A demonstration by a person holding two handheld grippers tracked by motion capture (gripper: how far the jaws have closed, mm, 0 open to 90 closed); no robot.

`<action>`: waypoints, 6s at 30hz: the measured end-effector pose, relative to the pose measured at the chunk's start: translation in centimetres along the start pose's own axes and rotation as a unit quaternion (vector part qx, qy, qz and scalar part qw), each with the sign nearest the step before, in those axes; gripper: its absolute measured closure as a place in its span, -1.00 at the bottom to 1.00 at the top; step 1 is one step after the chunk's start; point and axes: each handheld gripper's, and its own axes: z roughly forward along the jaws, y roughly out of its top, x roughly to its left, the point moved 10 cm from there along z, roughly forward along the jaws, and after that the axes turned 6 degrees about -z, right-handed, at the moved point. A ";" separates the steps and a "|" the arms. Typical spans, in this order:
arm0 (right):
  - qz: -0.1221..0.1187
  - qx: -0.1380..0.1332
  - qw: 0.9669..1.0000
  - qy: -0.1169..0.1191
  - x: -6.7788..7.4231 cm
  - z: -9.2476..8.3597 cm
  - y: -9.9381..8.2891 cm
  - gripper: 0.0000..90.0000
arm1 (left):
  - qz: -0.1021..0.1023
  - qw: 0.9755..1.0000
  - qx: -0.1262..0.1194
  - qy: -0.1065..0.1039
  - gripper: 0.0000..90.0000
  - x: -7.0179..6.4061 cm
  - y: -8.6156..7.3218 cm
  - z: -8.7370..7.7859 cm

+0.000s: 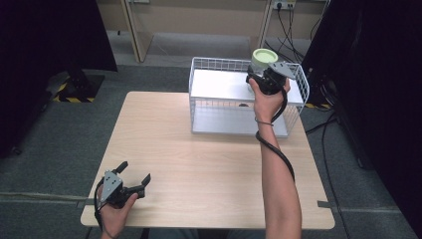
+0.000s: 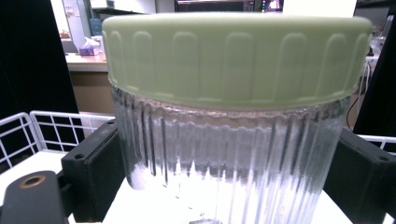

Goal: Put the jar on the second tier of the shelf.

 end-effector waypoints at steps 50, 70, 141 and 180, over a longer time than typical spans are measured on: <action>0.020 0.004 0.998 0.066 1.4 -7.2 -3.1 -0.99 | 0.007 1.000 0.003 0.003 -0.95 -0.1 0.0 0.0; 0.003 0.008 0.996 0.083 2.4 -9.2 -4.7 -0.99 | 0.007 1.000 0.002 0.004 -0.95 -0.1 0.0 0.0; -0.014 0.054 0.992 0.110 3.0 -17.1 -14.4 -0.99 | 0.010 1.000 0.001 0.004 -0.95 -0.2 0.0 0.1; 0.006 0.095 0.990 0.105 2.7 -20.4 -21.4 -0.99 | 0.012 1.000 0.001 0.005 -0.95 -0.3 0.0 0.1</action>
